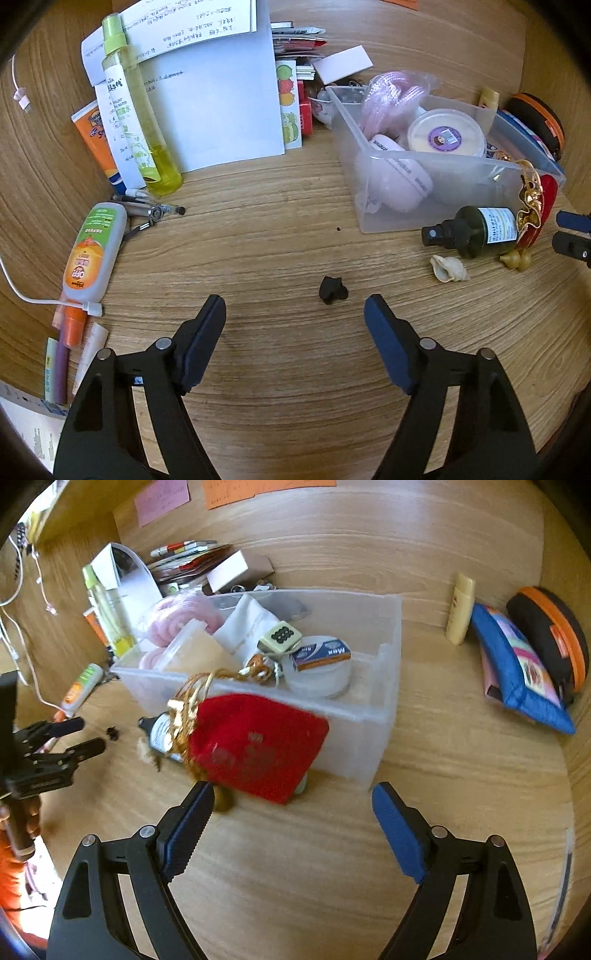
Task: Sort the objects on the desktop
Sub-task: 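Grasp the small black clip with left tool while right tool grasps red velvet pouch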
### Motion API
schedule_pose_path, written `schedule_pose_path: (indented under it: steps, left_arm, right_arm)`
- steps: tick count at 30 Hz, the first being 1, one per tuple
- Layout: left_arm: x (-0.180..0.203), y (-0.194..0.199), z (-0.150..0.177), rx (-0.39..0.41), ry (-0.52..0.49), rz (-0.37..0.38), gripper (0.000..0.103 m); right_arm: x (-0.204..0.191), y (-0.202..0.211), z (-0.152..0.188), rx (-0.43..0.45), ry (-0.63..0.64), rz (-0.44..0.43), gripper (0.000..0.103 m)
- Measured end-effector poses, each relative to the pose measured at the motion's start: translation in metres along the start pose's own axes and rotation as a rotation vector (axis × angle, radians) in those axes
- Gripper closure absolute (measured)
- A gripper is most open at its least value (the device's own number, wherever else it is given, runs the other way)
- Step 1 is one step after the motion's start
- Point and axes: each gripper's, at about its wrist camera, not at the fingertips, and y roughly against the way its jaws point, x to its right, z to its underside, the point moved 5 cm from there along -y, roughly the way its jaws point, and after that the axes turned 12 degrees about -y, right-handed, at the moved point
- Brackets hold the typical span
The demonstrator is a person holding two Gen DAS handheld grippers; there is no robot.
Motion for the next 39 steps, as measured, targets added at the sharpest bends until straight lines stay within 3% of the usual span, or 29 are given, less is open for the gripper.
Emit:
schedule_pose_path:
  steps: [3,5,12,18,22,26,29,39]
  left_arm:
    - [0.003,-0.004,-0.001,-0.005,-0.013,0.001,0.033]
    - [0.004,-0.006,-0.001,-0.013,-0.019,0.004,0.044]
    - [0.003,-0.006,0.003,-0.012,-0.03,-0.009,0.053]
    - [0.0,-0.011,0.001,-0.012,-0.024,-0.005,0.057]
    - [0.006,-0.015,-0.004,-0.002,-0.036,0.011,0.068]
    - [0.015,-0.018,-0.007,0.004,-0.053,0.032,0.083]
    - [0.017,-0.02,-0.01,0.009,-0.051,0.051,0.087]
    - [0.023,-0.024,-0.014,0.003,-0.049,0.064,0.087]
  right_arm:
    - [0.0,-0.002,0.0,-0.006,0.005,0.0,0.022]
    - [0.0,-0.007,-0.002,-0.02,-0.001,-0.013,0.032]
    - [-0.018,-0.029,-0.01,-0.063,0.01,-0.074,0.051]
    - [-0.033,-0.03,-0.013,-0.023,0.074,-0.072,0.066]
    - [-0.036,-0.023,-0.012,-0.003,0.084,-0.094,0.082]
    - [-0.031,-0.016,-0.01,-0.004,0.071,-0.096,0.085]
    - [-0.021,-0.009,-0.007,-0.009,0.05,-0.09,0.085]
    - [0.015,0.014,0.013,-0.026,0.015,-0.015,0.082]
